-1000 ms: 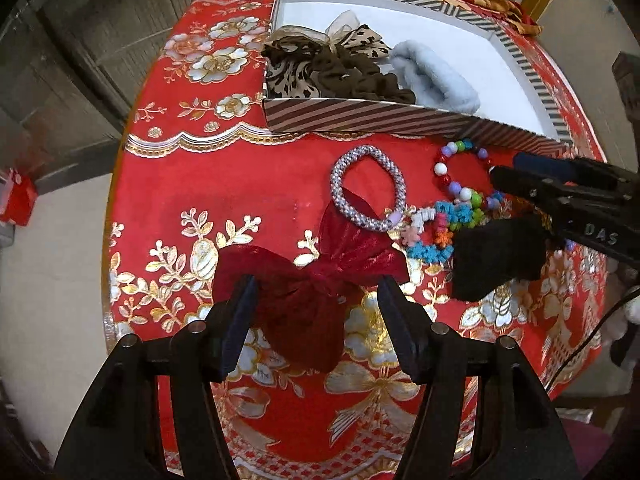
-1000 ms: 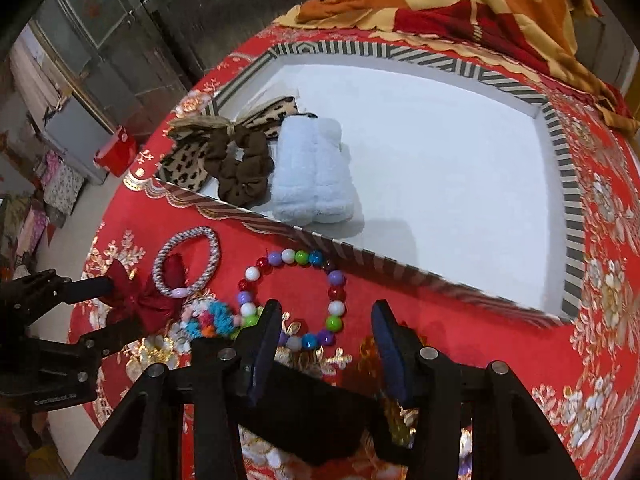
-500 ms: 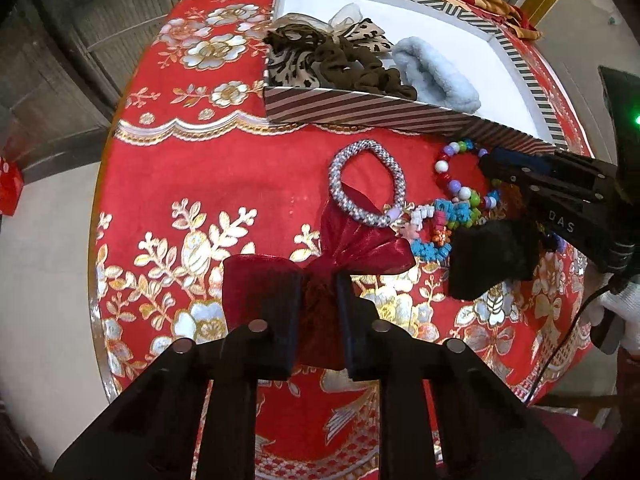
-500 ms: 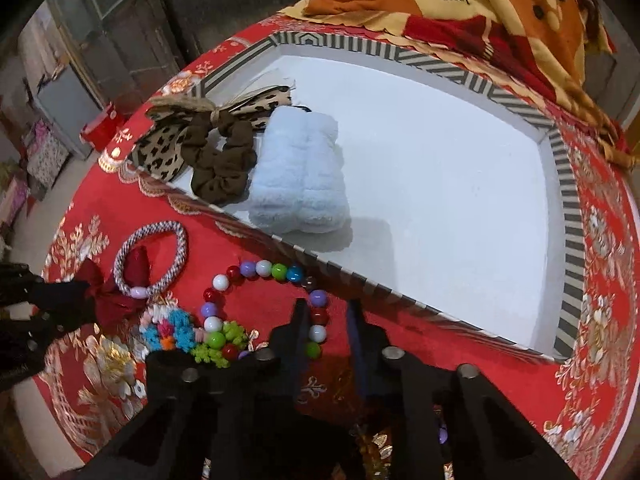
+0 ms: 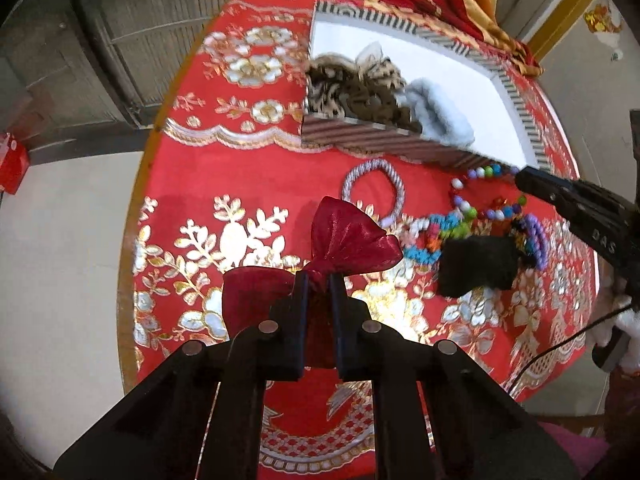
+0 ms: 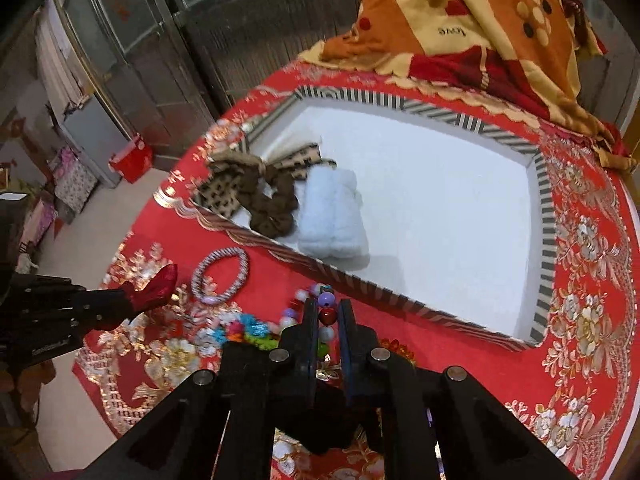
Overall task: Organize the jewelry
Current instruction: 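Lift the red bow with left tool while right grasps the multicolour bead bracelet, then place the red bow and bead bracelet into the tray, opening both tools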
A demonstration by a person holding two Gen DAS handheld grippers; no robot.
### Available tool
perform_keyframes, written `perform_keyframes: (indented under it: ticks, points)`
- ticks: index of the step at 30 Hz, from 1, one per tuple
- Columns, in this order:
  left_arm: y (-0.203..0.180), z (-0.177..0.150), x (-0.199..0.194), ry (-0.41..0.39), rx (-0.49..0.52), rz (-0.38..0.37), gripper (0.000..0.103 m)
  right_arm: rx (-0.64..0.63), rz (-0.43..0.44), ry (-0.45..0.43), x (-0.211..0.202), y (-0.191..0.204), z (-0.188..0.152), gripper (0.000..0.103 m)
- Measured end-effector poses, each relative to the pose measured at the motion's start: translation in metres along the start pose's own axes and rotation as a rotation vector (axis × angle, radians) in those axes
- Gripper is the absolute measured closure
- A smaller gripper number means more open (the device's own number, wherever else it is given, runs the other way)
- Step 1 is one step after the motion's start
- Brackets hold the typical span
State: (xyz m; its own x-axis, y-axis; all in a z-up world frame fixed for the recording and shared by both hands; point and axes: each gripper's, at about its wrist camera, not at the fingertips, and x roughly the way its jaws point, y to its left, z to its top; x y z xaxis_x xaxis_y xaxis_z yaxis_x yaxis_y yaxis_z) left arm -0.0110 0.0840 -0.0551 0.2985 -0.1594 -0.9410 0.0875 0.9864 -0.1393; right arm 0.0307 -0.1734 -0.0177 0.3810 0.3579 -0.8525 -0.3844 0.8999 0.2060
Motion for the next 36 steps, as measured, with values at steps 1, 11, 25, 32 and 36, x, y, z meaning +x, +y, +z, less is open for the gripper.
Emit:
perform_keyframes:
  ticks: [1, 11, 25, 32, 36]
  points:
    - [-0.001, 0.002, -0.003, -0.01, -0.005, 0.0, 0.094, -0.002, 0.001, -0.004, -0.004, 0.001, 0.001, 0.094]
    - [-0.01, 0.016, -0.015, -0.06, -0.015, 0.027, 0.094, -0.006, 0.007, -0.071, -0.038, 0.004, 0.007, 0.094]
    - [-0.026, 0.045, -0.028, -0.118, 0.007, 0.035, 0.094, -0.015, 0.004, -0.109, -0.058, -0.001, 0.027, 0.094]
    - [-0.033, 0.083, -0.029, -0.147, -0.007, 0.012, 0.094, -0.042, 0.0, -0.116, -0.056, -0.002, 0.05, 0.094]
    - [-0.039, 0.112, -0.025, -0.158, -0.012, 0.014, 0.094, -0.046, 0.009, -0.11, -0.048, -0.007, 0.07, 0.094]
